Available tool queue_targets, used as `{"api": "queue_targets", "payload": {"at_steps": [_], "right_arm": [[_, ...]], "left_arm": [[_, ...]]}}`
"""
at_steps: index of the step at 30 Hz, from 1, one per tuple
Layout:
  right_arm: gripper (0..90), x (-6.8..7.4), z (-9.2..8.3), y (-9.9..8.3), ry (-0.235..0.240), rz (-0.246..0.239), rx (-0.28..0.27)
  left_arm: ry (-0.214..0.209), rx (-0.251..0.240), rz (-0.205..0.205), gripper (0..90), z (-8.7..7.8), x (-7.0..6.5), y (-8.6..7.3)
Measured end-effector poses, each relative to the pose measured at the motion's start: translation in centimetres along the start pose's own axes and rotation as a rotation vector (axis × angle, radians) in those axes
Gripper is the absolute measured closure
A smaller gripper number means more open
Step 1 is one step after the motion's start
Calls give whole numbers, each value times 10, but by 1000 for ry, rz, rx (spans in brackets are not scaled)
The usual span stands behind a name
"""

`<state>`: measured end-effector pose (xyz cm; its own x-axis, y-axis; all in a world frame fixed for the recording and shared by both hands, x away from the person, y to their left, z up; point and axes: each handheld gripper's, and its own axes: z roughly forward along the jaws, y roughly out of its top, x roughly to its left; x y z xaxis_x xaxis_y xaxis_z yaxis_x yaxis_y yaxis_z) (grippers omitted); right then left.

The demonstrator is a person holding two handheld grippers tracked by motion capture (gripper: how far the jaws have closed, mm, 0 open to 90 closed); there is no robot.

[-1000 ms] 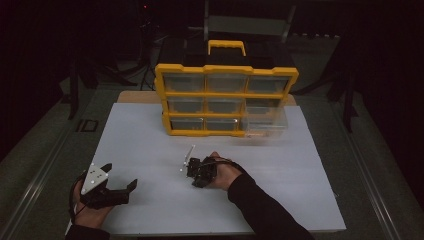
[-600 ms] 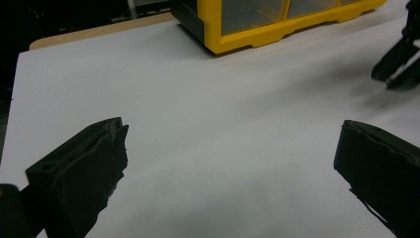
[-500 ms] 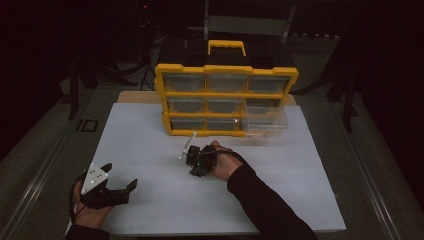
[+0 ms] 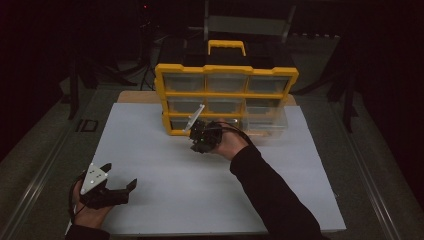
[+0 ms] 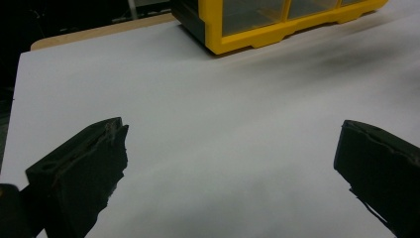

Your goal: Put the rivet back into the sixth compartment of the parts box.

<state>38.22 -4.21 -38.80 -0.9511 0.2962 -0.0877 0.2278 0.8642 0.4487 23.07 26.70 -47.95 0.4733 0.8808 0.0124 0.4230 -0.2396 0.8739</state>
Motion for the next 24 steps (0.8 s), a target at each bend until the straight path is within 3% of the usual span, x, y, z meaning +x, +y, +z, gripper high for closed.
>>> {"api": "queue_targets", "payload": {"at_steps": [17, 24], "right_arm": [[754, -40, -49, 8, -69, 61, -95], [754, -48, -60, 5, -90, 82, -103]], "left_arm": [[0, -3, 0, 8, 0, 0, 0], [2, -1, 0, 8, 0, 0, 0]]}}
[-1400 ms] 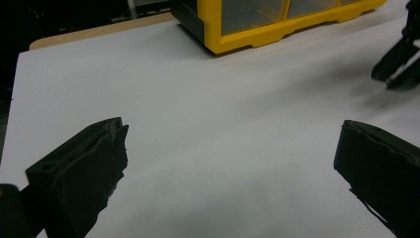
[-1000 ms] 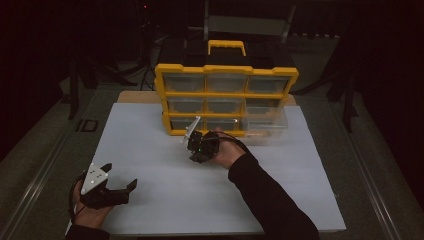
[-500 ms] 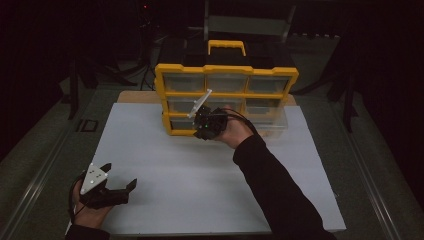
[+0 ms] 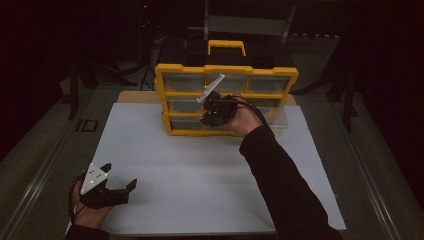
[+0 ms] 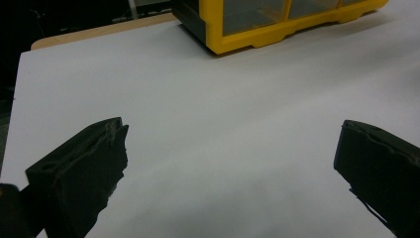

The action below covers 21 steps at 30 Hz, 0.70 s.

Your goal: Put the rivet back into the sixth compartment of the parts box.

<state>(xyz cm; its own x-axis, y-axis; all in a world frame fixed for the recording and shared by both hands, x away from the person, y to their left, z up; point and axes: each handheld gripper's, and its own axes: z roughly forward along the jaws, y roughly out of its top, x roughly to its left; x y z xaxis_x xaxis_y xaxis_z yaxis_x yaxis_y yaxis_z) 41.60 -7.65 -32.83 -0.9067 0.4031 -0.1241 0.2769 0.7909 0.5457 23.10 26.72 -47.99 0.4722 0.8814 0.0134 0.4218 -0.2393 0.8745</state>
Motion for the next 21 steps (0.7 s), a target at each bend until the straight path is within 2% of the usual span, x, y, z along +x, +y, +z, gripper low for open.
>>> {"api": "queue_targets", "payload": {"at_steps": [5, 21], "right_arm": [[753, -5, -7, -2, -12, 1, -5], [753, -29, -44, -22, -84, 62, -20]], "left_arm": [[0, -1, 0, 8, 0, 0, 0], [2, -1, -3, 8, 0, 0, 0]]}}
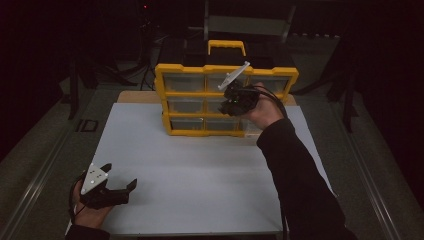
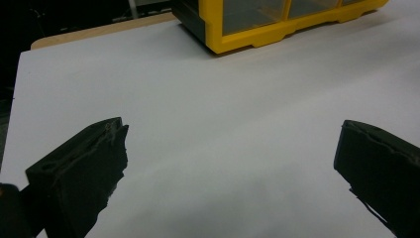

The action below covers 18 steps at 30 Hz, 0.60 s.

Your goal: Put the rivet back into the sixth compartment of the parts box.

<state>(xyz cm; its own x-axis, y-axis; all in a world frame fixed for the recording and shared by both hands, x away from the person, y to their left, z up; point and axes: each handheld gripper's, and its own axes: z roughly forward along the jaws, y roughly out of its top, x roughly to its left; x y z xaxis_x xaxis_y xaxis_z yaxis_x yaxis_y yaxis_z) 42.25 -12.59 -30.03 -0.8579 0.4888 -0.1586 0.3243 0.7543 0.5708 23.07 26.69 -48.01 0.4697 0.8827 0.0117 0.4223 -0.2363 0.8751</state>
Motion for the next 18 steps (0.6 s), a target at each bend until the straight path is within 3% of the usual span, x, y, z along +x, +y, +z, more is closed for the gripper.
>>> {"api": "queue_targets", "payload": {"at_steps": [18], "right_arm": [[751, -27, -32, -41, -77, 67, 27]], "left_arm": [[1, 3, 2, 8, 1, 0, 0]]}}
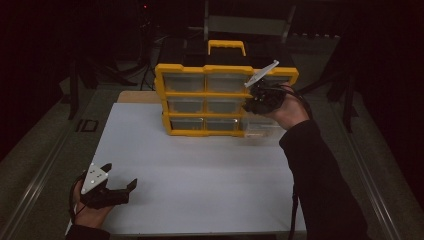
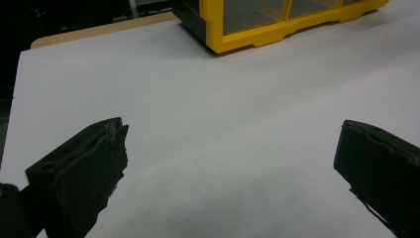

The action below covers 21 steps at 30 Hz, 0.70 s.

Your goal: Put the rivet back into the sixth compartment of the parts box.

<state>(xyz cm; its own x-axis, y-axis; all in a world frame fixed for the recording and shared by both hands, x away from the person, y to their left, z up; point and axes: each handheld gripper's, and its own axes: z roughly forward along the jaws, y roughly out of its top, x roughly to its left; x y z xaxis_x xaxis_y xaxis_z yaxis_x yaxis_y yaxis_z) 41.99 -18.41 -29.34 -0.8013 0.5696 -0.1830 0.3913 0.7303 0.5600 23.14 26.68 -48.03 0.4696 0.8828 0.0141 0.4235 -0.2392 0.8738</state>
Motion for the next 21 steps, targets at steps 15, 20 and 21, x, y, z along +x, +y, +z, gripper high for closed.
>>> {"api": "queue_targets", "payload": {"at_steps": [15, 20, 21], "right_arm": [[752, -11, -7, -25, -20, 33, 11], [750, -9, -4, -29, -23, 34, 17], [745, -9, -4, -30, -25, 35, 19]], "left_arm": [[2, -4, -4, 8, 0, 0, 0], [0, -2, -2, 8, 0, 0, 0], [0, -3, -2, 8, 0, 0, 0]]}}
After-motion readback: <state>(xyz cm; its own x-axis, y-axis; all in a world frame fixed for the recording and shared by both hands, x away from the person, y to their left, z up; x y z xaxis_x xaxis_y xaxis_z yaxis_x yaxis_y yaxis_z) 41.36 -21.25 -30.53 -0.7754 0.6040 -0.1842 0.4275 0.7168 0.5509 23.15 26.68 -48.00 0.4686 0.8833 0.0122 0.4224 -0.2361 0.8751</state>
